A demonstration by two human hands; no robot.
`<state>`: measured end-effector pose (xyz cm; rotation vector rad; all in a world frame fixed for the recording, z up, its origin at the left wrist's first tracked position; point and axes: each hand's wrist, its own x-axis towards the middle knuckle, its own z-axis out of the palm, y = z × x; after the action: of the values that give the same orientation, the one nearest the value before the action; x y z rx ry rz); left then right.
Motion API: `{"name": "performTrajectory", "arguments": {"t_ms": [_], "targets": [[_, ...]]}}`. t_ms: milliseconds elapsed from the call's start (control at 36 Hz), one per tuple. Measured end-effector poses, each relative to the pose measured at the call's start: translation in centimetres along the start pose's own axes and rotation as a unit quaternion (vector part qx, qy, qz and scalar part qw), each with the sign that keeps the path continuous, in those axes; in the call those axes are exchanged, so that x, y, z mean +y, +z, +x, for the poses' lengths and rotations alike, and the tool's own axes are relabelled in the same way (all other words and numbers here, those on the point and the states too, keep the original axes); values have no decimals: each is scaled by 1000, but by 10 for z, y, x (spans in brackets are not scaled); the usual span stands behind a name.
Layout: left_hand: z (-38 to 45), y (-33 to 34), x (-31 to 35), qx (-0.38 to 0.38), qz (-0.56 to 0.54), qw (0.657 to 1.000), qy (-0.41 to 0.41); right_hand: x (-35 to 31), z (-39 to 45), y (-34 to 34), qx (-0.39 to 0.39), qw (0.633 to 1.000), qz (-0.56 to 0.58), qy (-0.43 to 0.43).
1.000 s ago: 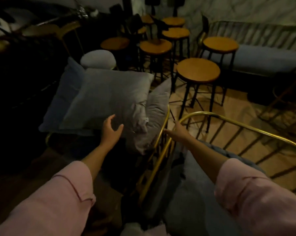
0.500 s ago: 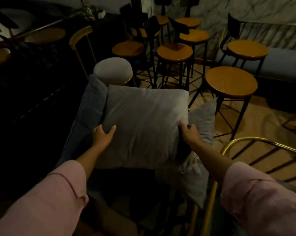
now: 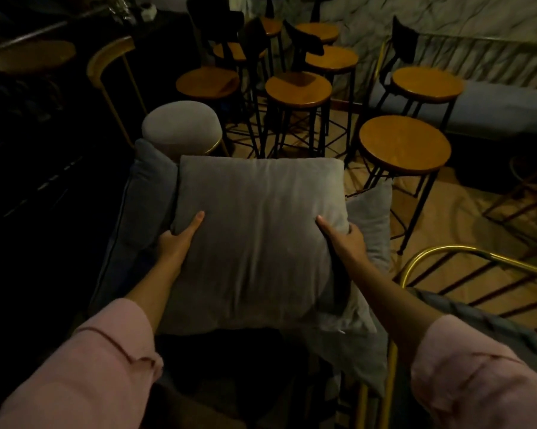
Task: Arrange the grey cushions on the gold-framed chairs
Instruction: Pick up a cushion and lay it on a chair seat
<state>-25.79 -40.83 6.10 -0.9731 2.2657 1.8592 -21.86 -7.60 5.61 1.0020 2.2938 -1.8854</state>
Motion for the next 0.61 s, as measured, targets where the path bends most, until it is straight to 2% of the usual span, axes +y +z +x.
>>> {"name": "performTrajectory", "arguments": {"t_ms": [194,417,611], "targets": [[-50,19,37,21,-30,994,99,-11,-23,-47,28,996,50,-71],[-133,85,120,-85,-58,975,195,-35,-34,-172,45,979,157,-121],[-232,193,126,-170,-48,962,209,-15,-48,-329,105,974,167,-114]]}}
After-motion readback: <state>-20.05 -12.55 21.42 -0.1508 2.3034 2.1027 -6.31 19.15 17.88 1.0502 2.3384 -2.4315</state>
